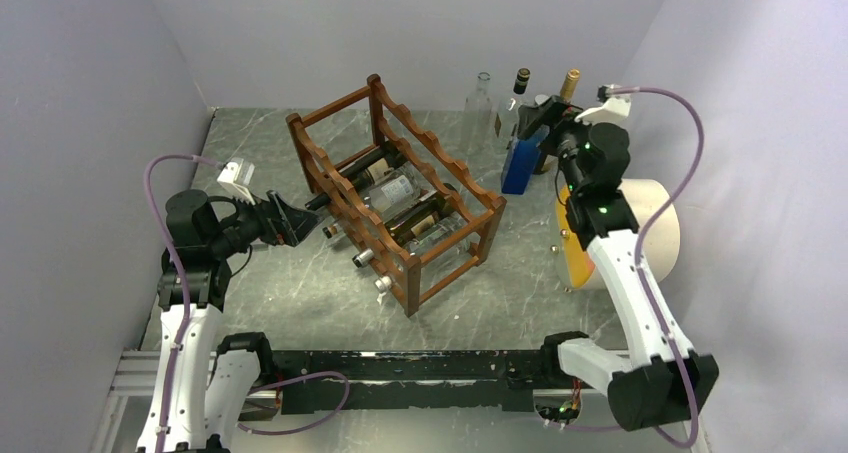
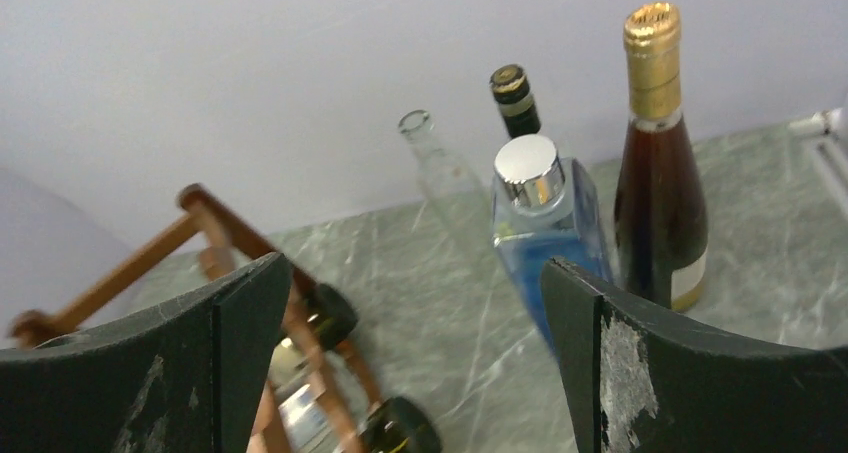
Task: Take the wine bottle off the wine rack
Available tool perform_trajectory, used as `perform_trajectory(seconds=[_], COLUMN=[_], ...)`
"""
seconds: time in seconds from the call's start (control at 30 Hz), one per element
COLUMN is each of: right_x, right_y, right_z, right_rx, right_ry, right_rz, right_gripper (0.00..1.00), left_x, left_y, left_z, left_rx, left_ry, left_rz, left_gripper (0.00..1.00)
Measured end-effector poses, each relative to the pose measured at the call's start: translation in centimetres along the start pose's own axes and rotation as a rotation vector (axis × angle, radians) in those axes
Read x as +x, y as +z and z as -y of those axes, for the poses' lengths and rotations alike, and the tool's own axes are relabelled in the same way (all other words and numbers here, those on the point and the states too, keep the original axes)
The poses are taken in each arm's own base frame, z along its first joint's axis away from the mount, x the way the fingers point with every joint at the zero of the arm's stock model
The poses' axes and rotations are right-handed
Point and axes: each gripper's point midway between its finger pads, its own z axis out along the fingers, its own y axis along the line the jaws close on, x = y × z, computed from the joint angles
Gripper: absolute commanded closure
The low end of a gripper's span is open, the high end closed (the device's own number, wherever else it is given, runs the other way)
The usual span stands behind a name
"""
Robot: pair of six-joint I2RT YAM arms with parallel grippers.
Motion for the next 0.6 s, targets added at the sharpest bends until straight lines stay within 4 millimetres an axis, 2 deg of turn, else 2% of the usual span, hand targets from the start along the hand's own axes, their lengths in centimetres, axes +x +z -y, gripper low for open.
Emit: perform_trajectory(seconds=[0.1, 0.2, 0.3, 0.43, 0.53, 0.6], right_x=[-1.3, -1.0, 0.4, 4.0, 5.9, 6.8], right_y=[-2.8, -6.3, -10.0, -14.4, -16.0, -16.5], right_z=[-1.1, -2.4, -3.9, -4.8, -5.3, -5.5], right_rx=[-0.006, -0.072, -0.182, -0.289, -0.336, -0.359], right_ry=[0.063, 0.068, 0.065, 0.083, 0.111, 0.129], right_rz=[-0.066, -0.138, -0.213, -0.336, -0.408, -0.446], right_gripper=[0.0, 0.0, 0.06, 0.2, 0.34, 0.39], left_x=[-0.1, -0.2, -0.4, -0.6, -0.6, -0.5], left_y=[-0.1, -0.2, -0.4, -0.6, -0.5, -0.5], left_z=[-0.1, 0.0, 0.2, 0.2, 0.1, 0.0], left_rx=[-0.01, -0.012, -0.017, -0.025, -0.026, -0.027], left_ry=[0.003, 0.011, 0.02, 0.027, 0.025, 0.021], left_rz=[0.007, 0.016, 0.029, 0.039, 0.038, 0.034], left_gripper=[0.01, 0.01, 0.01, 0.01, 0.0, 0.0])
